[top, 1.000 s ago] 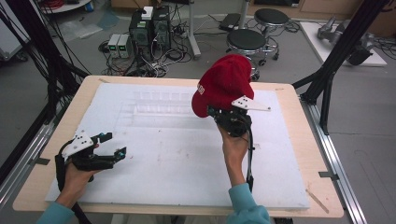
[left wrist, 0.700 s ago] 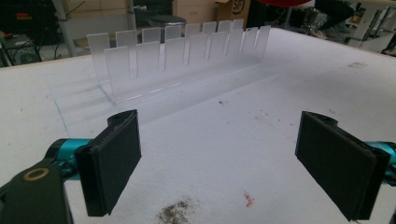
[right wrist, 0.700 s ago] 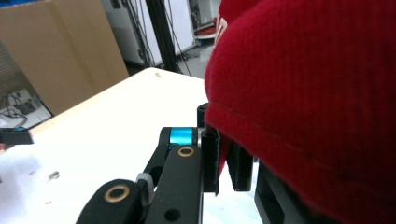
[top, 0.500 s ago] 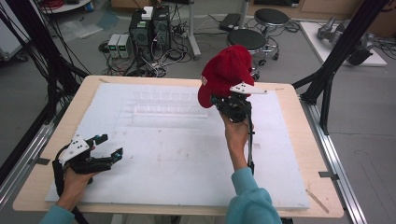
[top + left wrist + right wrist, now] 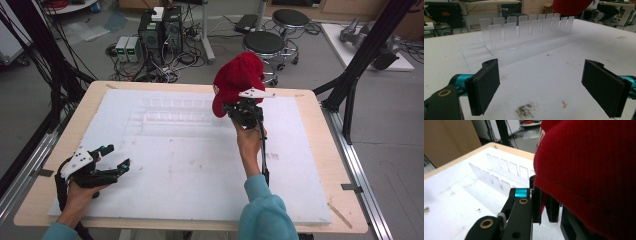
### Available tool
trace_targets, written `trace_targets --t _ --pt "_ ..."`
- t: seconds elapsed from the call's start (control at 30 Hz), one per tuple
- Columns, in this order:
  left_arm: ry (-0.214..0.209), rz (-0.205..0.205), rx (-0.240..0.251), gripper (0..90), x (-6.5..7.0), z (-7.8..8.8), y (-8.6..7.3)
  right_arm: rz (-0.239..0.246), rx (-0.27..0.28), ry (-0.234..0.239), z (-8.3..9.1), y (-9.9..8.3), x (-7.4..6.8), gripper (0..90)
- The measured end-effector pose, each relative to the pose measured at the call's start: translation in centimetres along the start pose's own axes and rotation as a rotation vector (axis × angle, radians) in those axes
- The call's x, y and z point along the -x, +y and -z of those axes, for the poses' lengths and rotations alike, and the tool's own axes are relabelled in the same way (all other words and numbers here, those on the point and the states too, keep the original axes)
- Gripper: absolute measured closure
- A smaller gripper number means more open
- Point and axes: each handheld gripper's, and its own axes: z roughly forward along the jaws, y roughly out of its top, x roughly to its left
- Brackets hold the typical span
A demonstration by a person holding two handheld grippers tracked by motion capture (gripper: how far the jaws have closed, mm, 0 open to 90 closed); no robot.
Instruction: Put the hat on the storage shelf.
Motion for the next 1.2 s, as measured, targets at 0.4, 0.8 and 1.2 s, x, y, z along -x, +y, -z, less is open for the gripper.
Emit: trace_targets --t 0.4,0.8,1.2 --pt "0.068 0.034 0.013 17.2 0.0 0.1 -0.1 0.012 -0.042 -0.018 -1.5 -0.5 0.0 85.2" --pt "0.089 0.006 0.053 17.2 0.3 0.5 -0.2 0.055 -0.093 -0.039 -2.8 -1.6 -0.7 85.1" --pt "0.109 -0.033 0.158 16.4 0.9 1.4 -0.8 0.053 -0.065 -0.051 -2.9 -2.3 -0.8 81.7"
